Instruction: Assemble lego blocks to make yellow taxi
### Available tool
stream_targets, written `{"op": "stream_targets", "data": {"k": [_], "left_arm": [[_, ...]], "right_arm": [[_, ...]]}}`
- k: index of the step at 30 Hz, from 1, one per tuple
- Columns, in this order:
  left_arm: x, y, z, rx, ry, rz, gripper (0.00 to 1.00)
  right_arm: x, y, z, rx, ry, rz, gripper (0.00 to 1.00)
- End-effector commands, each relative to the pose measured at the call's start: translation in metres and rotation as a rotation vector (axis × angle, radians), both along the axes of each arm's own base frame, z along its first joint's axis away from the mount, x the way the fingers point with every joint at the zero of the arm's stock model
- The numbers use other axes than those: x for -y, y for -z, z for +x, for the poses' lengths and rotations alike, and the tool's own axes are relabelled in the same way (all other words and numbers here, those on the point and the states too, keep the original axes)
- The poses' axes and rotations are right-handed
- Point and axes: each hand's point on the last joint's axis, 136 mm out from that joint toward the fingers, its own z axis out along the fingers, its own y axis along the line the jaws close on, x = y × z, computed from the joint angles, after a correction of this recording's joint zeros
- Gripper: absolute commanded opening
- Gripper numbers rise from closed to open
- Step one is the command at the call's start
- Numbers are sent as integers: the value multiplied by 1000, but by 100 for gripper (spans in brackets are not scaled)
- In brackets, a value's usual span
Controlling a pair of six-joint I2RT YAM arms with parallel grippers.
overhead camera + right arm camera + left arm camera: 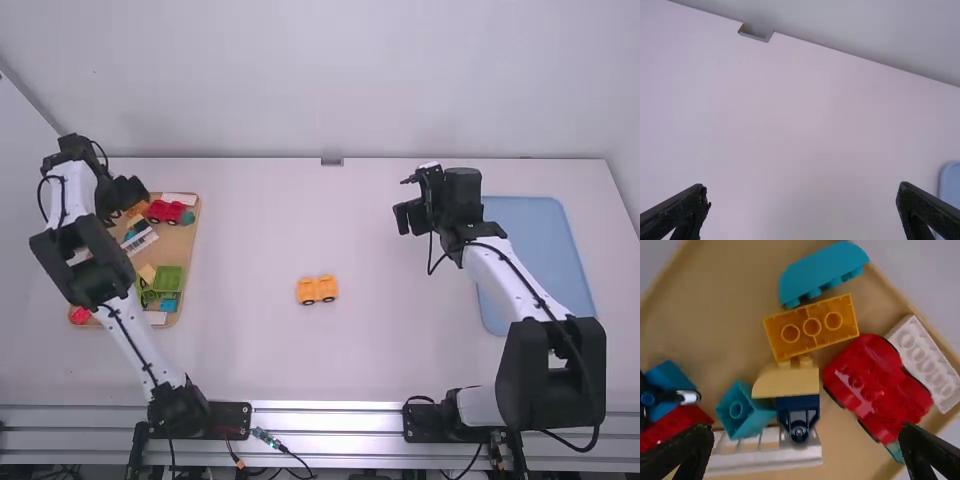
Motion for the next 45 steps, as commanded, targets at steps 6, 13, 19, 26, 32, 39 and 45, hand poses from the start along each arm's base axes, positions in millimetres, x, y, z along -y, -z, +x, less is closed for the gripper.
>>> {"op": "stream_targets", "data": {"k": [6, 13, 19, 26, 32, 39, 45], "left_arm": [[14, 8, -20, -94, -9, -62, 99], [24, -1, -35, -178, -137, -29, 99], [38, -23, -18, -92, -112, 85, 99], [26, -24, 1, 12, -8, 134, 99], [-5, -21, -8, 1, -46, 219, 99], [-3, -10, -1, 89, -144, 68, 99], [0, 5, 8, 87, -116, 70, 99]], "right_arm": [[-2, -8, 6, 20, -2, 6, 99], [-3, -8, 6, 22, -3, 8, 99], [-2, -6, 4, 9, -2, 5, 99], [-2, -4, 2, -3, -3, 3, 99], [-2, 0, -1, -18, -9, -5, 99], [-2, -2, 1, -11, -9, -4, 99], [-2, -2, 1, -14, -2, 4, 99]]}}
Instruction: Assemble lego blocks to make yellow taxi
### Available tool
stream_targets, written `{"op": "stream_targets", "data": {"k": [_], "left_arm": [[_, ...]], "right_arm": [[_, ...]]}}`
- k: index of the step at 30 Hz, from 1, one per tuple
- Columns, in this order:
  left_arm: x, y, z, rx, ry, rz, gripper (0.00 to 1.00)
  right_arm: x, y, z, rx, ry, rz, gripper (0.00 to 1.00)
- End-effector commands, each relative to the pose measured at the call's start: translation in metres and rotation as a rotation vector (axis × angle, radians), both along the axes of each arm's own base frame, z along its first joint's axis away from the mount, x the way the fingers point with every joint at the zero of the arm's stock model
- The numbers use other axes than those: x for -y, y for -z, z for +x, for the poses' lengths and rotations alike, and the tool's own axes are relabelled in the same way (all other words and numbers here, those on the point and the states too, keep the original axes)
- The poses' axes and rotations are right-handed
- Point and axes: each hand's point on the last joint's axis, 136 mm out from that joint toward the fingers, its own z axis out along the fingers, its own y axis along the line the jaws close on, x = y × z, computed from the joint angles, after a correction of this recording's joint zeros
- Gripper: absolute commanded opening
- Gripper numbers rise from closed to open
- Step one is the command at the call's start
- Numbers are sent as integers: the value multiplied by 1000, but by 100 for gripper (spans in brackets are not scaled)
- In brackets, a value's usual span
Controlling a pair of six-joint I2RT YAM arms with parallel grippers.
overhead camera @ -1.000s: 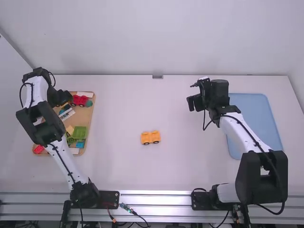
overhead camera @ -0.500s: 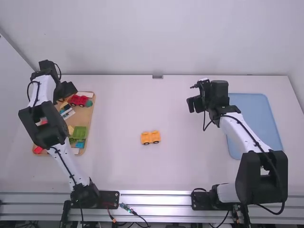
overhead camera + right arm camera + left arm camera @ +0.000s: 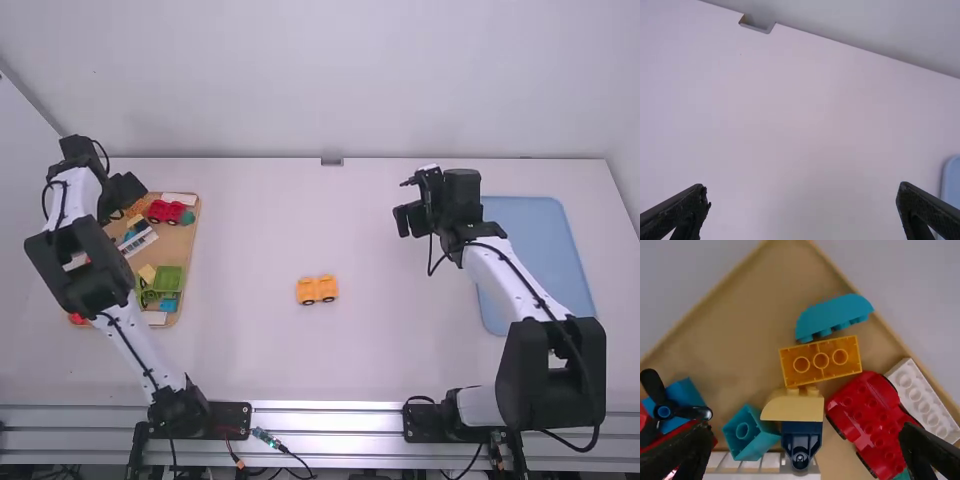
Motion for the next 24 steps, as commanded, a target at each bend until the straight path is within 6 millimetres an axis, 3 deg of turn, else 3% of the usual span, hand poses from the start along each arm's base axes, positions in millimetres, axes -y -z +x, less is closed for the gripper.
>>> {"op": "stream_targets", "data": {"k": [1, 6, 10, 14, 19, 24], "left_arm": [[11, 16, 1, -28, 23, -30, 99], [5, 15, 3, -11, 16, -23, 98], [4, 28, 3, -30, 31, -25, 98], [8, 47, 1, -75, 40, -35, 85], [5, 41, 12, -36, 43, -6, 91], [-3, 41, 2, -56, 41, -3, 98]], "right_arm": [[-2, -6, 5, 12, 1, 10, 99], [-3, -6, 5, 10, -4, 15, 99], [-3, -6, 4, 4, 2, 19, 99], [-3, -5, 3, 1, 1, 19, 99], [-3, -4, 3, -3, 1, 18, 99], [-3, -4, 3, -3, 1, 18, 99]]}}
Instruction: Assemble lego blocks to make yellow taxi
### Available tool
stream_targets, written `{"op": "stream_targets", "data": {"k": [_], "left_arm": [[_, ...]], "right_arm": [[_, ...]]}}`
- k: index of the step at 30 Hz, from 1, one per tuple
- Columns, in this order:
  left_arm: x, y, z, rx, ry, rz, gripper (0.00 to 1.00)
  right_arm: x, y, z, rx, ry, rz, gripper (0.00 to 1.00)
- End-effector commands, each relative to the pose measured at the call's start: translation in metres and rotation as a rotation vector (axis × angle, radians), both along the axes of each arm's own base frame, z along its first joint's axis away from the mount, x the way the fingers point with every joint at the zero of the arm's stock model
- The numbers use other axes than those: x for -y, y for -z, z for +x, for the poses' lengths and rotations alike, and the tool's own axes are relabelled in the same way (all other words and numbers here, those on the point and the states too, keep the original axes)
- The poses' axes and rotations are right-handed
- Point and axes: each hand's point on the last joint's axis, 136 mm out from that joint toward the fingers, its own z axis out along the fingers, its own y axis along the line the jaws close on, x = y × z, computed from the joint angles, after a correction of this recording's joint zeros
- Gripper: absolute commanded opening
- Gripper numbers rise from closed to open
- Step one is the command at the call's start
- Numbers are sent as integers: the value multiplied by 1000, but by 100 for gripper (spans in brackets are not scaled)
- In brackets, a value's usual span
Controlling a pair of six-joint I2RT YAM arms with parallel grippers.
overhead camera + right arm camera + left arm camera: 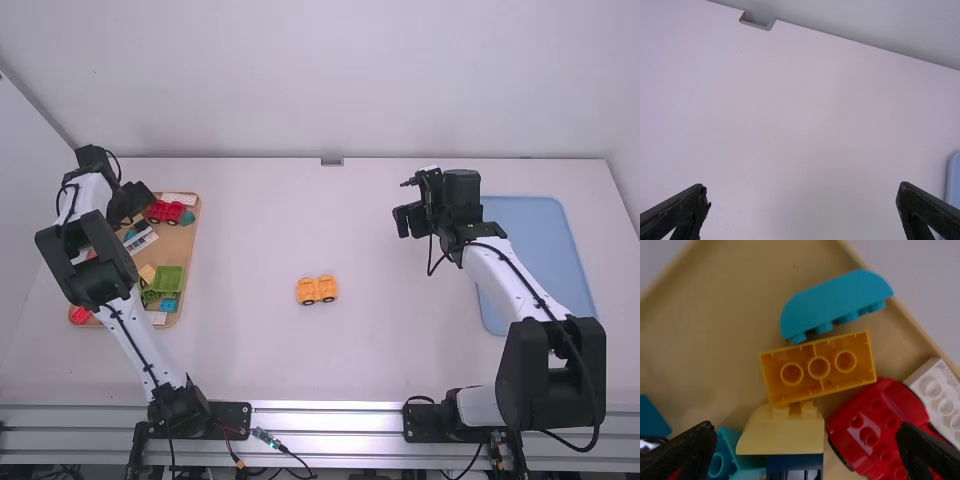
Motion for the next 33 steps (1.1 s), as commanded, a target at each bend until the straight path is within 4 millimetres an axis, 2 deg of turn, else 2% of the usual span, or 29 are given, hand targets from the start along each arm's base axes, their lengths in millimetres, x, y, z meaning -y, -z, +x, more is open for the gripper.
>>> {"op": "stream_targets", "data": {"k": [1, 7, 11, 14, 18, 21, 23, 25, 28, 30, 33], "left_arm": [[-5, 0, -5, -16, -3, 7, 98], [-1, 3, 9, 47, 7, -9, 93], [-3, 9, 5, 29, -6, 10, 93], [-4, 21, 0, 24, -8, 8, 93], [-4, 27, 5, 54, -5, 20, 84], [-7, 28, 6, 70, -7, 29, 71], [-9, 29, 5, 67, -4, 28, 71], [-7, 30, 3, 57, -5, 23, 62], [-7, 31, 3, 60, -4, 25, 62], [-6, 32, 2, 51, 8, 23, 67], [-2, 32, -6, 15, 4, 3, 69]], "right_arm": [[-4, -7, 5, 16, -10, 7, 99], [-16, -6, 2, 15, -44, -5, 99], [-20, -5, 0, 10, -51, -13, 100], [-21, -4, 0, 13, -46, -28, 99], [-19, -4, 1, 17, -34, -40, 99], [-18, -4, 1, 16, -33, -38, 99], [-18, -4, 1, 16, -34, -38, 99], [-18, -4, 1, 16, -34, -39, 99], [-19, -4, 1, 16, -34, -38, 99], [-18, -4, 1, 16, -34, -39, 99], [-18, -4, 1, 16, -34, -39, 99]]}}
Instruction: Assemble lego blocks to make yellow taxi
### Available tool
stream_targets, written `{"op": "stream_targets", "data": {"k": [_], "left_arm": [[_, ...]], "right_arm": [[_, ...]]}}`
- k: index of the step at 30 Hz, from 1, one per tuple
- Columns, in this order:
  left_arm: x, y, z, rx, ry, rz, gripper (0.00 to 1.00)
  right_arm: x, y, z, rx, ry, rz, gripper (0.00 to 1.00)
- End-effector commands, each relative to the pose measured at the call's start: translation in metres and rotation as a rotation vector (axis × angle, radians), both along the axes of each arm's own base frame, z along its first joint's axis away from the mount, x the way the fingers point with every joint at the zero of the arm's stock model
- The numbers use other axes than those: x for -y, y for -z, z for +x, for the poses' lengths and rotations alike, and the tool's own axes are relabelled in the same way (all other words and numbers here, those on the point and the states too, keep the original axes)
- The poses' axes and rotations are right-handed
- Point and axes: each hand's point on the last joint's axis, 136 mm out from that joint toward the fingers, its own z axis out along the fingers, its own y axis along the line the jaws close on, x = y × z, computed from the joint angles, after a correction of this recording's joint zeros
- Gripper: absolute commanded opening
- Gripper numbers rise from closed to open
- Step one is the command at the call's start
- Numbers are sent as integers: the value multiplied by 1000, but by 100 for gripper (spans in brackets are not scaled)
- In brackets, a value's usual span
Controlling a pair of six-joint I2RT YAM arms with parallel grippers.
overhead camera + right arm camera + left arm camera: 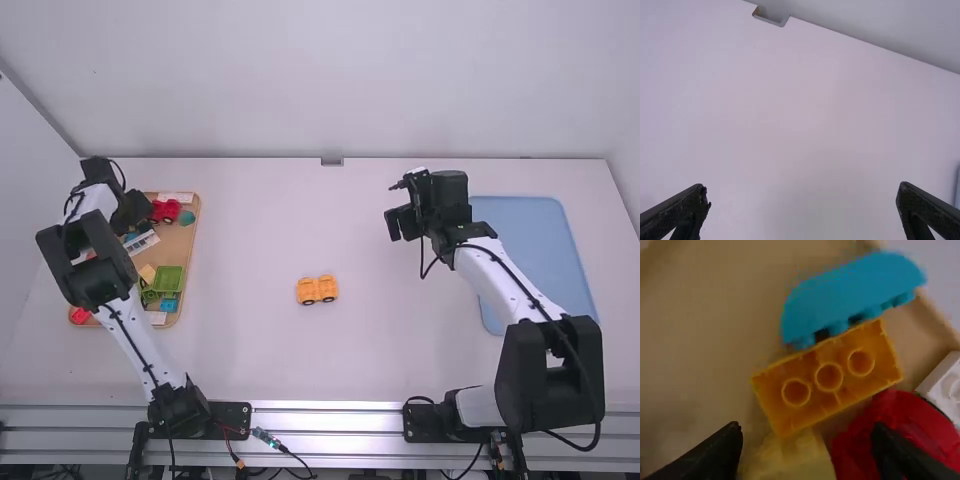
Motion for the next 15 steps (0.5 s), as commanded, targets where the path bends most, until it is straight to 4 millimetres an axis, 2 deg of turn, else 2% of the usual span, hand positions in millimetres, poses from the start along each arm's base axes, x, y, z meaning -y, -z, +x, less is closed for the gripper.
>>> {"op": "stream_targets", "data": {"k": [1, 5, 9, 11, 14, 15], "left_arm": [[4, 6, -14, -59, 1, -21, 69], [0, 8, -36, -162, -39, 4, 70], [-5, 4, -40, -178, -57, 32, 72], [-6, -4, -37, -169, -6, 56, 75], [-2, -11, -23, -139, 173, 83, 81], [4, -13, -17, -124, 287, 87, 86]], "right_arm": [[0, -6, 6, 15, 8, 0, 99], [0, -6, 6, 15, 8, 0, 99], [0, -6, 6, 16, 4, -3, 99], [0, -6, 6, 19, -5, -13, 99], [0, -6, 6, 19, -5, -12, 99], [0, -6, 6, 19, -4, -12, 99]]}}
